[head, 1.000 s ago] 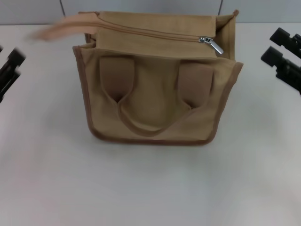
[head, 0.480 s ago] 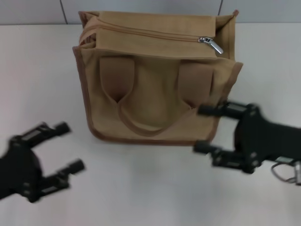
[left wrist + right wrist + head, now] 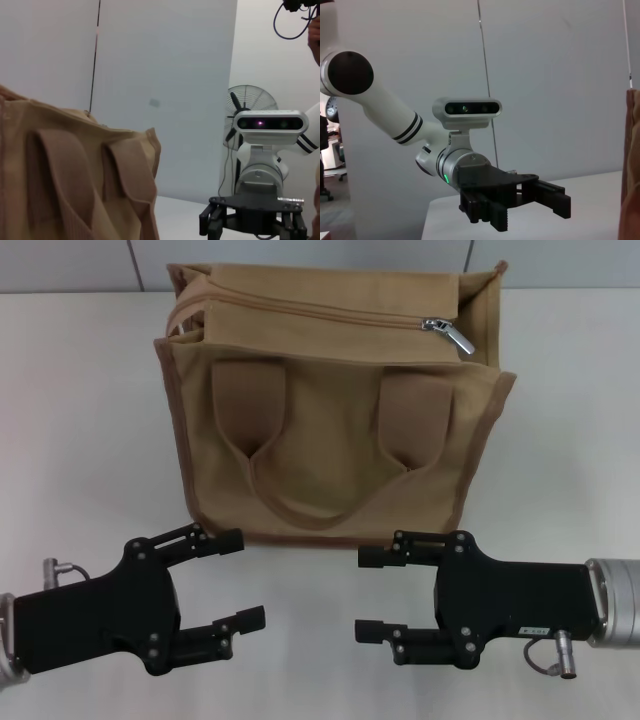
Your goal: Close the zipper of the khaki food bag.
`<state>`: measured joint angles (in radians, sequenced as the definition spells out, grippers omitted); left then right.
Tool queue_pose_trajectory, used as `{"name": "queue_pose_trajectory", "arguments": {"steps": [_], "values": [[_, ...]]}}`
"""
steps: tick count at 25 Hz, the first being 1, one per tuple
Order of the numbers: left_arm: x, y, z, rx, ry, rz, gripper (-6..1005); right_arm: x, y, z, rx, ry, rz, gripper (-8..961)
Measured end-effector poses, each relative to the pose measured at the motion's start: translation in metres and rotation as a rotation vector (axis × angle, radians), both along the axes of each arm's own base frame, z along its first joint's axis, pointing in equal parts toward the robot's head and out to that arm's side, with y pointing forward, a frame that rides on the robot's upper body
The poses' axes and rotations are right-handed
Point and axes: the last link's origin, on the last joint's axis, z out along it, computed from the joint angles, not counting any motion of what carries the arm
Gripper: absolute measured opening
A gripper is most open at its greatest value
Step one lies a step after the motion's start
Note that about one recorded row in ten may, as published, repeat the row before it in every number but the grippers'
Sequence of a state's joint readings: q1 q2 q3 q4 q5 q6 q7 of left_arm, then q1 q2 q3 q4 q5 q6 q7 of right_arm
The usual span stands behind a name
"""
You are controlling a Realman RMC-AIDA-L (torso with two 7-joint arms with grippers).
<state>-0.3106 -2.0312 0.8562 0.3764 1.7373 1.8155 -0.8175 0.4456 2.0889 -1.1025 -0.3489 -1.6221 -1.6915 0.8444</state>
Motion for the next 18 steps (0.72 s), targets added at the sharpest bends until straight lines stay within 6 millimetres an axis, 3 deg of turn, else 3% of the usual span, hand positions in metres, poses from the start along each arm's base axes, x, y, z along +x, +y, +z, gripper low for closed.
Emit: {"name": "queue_pose_trajectory", "arguments": {"steps": [18], "values": [[0.001,-0.011,-0.012,-0.019,-0.025,0.025,782,0.008,-0.007,-0.008,0.032,0.000,-0.034,682]]}}
